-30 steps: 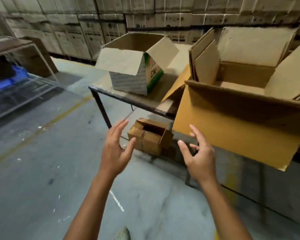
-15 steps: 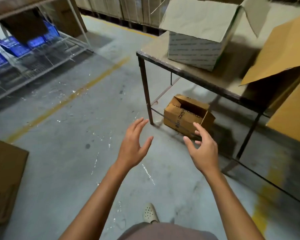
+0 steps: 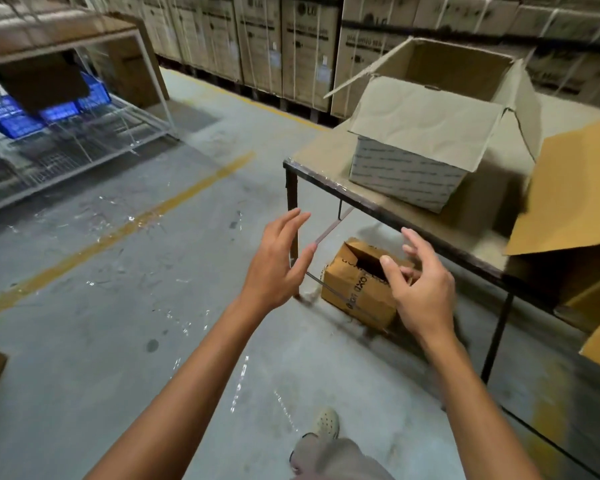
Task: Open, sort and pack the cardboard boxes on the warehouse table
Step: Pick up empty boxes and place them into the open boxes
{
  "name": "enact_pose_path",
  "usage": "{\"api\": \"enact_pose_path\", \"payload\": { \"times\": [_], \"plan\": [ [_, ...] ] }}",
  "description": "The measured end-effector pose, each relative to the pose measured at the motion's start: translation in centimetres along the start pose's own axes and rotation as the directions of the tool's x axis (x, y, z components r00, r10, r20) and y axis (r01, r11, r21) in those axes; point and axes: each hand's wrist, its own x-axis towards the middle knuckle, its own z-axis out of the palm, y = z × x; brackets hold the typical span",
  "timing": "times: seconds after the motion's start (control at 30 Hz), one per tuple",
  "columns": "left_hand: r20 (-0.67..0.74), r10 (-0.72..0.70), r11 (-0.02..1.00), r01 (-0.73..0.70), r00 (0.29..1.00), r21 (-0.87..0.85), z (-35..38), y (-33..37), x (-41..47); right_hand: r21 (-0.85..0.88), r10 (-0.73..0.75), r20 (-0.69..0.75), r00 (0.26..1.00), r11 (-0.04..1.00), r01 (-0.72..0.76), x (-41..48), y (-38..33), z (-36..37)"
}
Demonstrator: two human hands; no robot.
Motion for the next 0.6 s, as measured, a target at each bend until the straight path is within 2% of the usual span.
{"api": "enact_pose_path", "payload": {
  "times": [0.2,0.43,0.6],
  "plan": [
    [-0.013,0.140,0.990,-0.140,0.990,-0.023,0.1,0.1,12.1,0.055,-0.028,-0.141,0.990,0.998,0.036,9.2,-1.4,-0.7],
    [-0.030,0.331,0.943,-0.331,0.943,-0.016,1.0,2.3,26.4,-0.060,-0.129,-0.342,0.931,0.991,0.116,20.3,-3.4,-4.4],
    [-0.002,0.363,0.932,-0.363,0.932,0.014,2.7,3.8,35.1,-0.150,-0.108,-0.481,0.870,0.988,0.040,26.6,-3.7,-7.1]
  ]
}}
